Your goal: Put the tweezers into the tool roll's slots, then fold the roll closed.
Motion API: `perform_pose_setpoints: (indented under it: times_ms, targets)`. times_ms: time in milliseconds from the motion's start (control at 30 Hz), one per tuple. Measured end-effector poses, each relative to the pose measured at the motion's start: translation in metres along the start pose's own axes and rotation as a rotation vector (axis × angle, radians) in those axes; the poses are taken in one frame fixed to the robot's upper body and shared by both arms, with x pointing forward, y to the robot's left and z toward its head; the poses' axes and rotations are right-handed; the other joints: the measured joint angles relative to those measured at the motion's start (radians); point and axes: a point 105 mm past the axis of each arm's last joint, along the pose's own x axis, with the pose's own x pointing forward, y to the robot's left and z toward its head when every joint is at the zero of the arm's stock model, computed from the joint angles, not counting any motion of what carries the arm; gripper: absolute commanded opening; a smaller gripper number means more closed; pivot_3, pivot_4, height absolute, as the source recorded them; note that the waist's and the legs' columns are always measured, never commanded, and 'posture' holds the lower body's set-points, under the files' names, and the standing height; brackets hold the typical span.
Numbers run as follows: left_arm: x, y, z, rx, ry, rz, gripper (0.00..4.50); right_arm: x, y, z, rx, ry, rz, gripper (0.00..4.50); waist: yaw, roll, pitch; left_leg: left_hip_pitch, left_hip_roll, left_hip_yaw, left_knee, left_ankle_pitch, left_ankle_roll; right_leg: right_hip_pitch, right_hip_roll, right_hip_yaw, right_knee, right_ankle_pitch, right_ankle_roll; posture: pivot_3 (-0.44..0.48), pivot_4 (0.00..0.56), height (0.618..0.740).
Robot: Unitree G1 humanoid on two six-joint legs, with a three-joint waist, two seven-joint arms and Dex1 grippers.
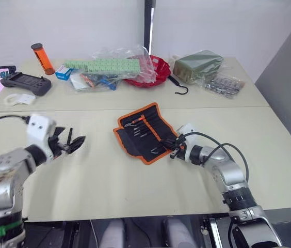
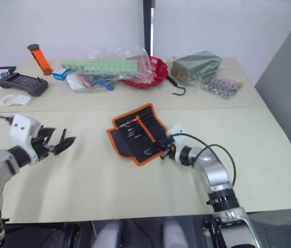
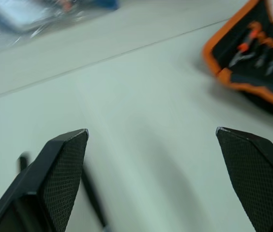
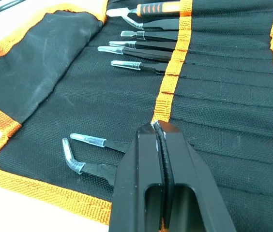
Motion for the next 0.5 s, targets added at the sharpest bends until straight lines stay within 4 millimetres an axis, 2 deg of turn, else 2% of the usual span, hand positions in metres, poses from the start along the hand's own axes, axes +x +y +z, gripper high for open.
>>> perform_pose_setpoints:
  times_ms: [100,300,400,500]
  targets:
    - [-0.025,0.017,-0.026,-0.062,0.024,0.122,4.49,0.000,-0.003,-0.002,-0.007,0.002,-0.009,0.00,0.005,-0.001,0.000,0.002,0.000,0.000,0.001,0.000,0.000,0.002,0.000,0.000,0.000,0.001,-0.001,0.000,0.150,0.740]
    - [-0.080,0.050,-0.060,-0.144,0.003,0.357,4.49,0.001,-0.003,-0.004,-0.010,0.000,-0.003,0.00,0.009,-0.003,-0.002,0.004,0.000,0.001,0.001,0.000,0.000,0.004,0.000,0.000,-0.001,0.001,-0.002,0.000,0.150,0.740]
    - [-0.100,0.053,-0.074,-0.194,-0.001,0.414,4.49,0.001,-0.003,-0.006,-0.009,0.000,0.004,0.00,0.009,-0.003,-0.002,0.004,0.000,0.001,0.001,0.000,0.000,0.004,0.000,0.000,-0.001,0.001,-0.002,0.000,0.150,0.740]
    - [-0.110,0.050,-0.084,-0.244,-0.005,0.433,4.49,0.002,-0.002,-0.006,-0.012,0.002,0.007,0.00,0.009,-0.005,-0.003,0.004,0.000,0.001,0.001,0.000,0.000,0.005,0.000,0.000,-0.001,0.001,-0.003,0.000,0.150,0.740]
